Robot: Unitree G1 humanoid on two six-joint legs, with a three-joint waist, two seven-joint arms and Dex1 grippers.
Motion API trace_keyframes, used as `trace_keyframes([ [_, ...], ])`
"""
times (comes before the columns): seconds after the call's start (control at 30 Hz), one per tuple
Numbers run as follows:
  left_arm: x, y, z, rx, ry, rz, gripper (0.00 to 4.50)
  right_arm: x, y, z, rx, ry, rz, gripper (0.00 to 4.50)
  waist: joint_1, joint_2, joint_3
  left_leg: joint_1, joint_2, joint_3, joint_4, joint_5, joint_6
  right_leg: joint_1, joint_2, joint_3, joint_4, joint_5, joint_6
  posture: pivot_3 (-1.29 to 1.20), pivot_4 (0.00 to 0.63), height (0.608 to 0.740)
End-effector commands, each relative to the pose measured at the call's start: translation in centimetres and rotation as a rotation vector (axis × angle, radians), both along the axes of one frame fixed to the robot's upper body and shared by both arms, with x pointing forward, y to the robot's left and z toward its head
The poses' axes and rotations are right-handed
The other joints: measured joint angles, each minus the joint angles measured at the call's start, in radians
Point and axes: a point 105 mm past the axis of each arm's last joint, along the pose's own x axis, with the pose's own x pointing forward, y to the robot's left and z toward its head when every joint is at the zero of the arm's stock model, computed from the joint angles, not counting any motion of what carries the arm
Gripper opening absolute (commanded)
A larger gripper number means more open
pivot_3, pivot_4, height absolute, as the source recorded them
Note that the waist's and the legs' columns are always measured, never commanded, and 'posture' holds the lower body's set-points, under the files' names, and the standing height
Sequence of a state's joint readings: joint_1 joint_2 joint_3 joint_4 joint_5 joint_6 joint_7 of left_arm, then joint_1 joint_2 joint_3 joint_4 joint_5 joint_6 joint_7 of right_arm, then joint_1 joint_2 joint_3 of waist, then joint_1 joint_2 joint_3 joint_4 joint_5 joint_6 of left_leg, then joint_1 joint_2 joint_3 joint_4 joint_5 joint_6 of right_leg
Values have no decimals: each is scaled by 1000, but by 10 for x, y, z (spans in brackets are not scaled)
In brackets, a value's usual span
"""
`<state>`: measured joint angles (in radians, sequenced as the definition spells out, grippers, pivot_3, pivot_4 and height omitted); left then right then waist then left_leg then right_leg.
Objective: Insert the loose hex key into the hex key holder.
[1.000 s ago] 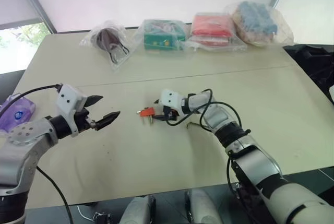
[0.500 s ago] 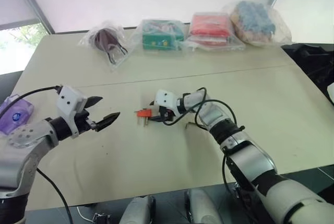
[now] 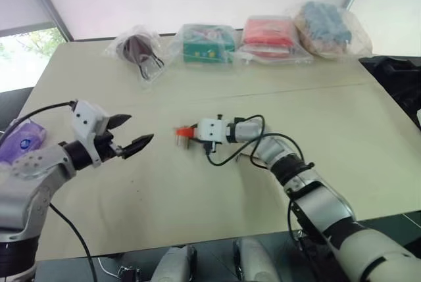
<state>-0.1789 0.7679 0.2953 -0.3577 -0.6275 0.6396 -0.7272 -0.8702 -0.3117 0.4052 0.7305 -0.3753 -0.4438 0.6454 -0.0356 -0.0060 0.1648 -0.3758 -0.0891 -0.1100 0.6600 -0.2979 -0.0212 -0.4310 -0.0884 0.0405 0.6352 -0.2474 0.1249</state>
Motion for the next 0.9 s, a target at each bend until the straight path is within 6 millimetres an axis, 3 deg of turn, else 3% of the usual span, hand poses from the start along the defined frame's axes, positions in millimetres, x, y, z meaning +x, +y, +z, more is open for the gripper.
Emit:
trace_keyframes([
  [0.03,4,-23,26,-83,-36,-127,4500,-17,-5,58,36,-406,125,1004,14,-1,1,-2,0,0,2,0,0,-1,0,0,0,0,0,0,150,740],
  [0.13,9,-45,45,-190,-21,-248,4500,-32,-16,89,101,-575,158,1004,11,-1,0,-2,0,1,2,0,0,-1,0,0,0,0,0,0,150,740],
  [0.3,14,-71,58,-252,20,-391,4500,-46,-21,121,147,-731,189,1004,-4,-1,0,-1,1,1,1,0,0,-2,1,0,1,0,0,0,150,740],
  [0.47,19,-83,60,-255,29,-450,4500,-49,-24,123,124,-759,205,1004,-9,-1,1,-1,1,1,1,0,0,-2,1,0,1,0,0,0,150,740],
  [0.9,26,-87,66,-292,-4,-462,4500,-65,-18,119,125,-754,265,1004,-6,-1,1,-1,1,1,2,0,0,-1,1,0,1,0,0,0,150,740],
])
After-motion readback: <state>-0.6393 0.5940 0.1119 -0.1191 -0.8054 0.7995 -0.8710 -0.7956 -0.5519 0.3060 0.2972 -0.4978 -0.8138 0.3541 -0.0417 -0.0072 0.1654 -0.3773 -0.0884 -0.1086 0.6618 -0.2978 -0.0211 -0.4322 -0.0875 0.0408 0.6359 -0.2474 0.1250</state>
